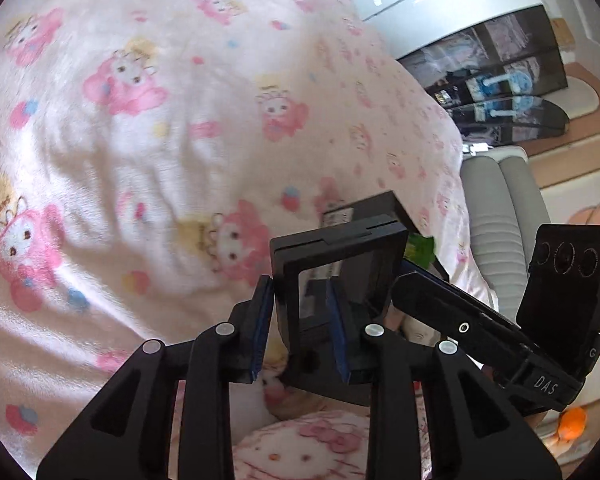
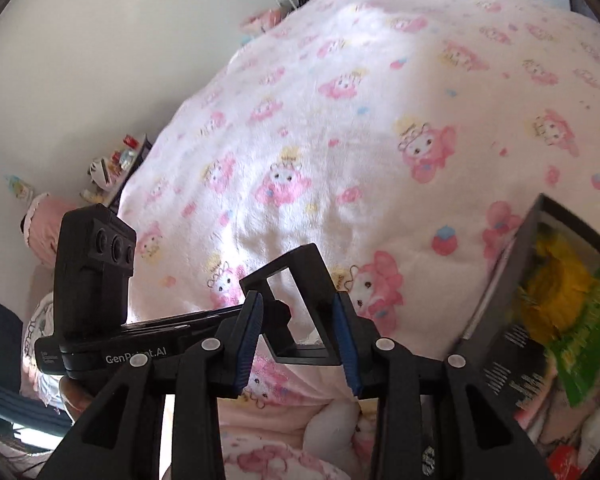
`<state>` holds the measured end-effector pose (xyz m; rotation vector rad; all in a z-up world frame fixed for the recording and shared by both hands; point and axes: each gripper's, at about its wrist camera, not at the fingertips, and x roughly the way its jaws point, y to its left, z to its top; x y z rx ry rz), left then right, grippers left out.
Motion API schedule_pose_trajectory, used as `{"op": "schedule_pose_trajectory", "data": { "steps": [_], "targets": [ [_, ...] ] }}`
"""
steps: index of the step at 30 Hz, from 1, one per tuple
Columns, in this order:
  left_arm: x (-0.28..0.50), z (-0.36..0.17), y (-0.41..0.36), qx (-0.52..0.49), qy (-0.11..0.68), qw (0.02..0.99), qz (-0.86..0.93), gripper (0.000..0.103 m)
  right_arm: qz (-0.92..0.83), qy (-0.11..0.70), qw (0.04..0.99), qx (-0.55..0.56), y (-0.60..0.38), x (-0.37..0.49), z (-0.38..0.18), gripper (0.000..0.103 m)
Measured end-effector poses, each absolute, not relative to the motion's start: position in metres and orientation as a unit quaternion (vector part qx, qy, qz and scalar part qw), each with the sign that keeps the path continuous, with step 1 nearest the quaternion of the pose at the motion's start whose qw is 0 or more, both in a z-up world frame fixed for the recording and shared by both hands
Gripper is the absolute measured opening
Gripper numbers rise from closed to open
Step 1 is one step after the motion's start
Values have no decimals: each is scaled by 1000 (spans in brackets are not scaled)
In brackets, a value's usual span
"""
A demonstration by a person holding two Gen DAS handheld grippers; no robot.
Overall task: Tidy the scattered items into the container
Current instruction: 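Carry the black frame into the box and lower it onto the red card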
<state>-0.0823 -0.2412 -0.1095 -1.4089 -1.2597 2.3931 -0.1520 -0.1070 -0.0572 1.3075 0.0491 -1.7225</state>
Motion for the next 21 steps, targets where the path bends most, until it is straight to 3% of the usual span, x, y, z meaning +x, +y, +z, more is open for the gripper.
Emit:
{"op": "schedule_pose_trajectory", "data": {
  "steps": [8, 16, 21],
  "targets": [
    [-114, -64, -107, -496, -322, 147, 793, 26, -782, -54, 392, 482, 32, -140, -9, 32],
    [-141, -104, 16, -580, -246, 198, 751, 27, -801, -114, 291, 511, 154, -137, -57, 33],
    [-149, -141, 47, -621, -228, 208, 721, 27, -791, -124, 245, 547, 190, -137, -97, 33]
  ]
}}
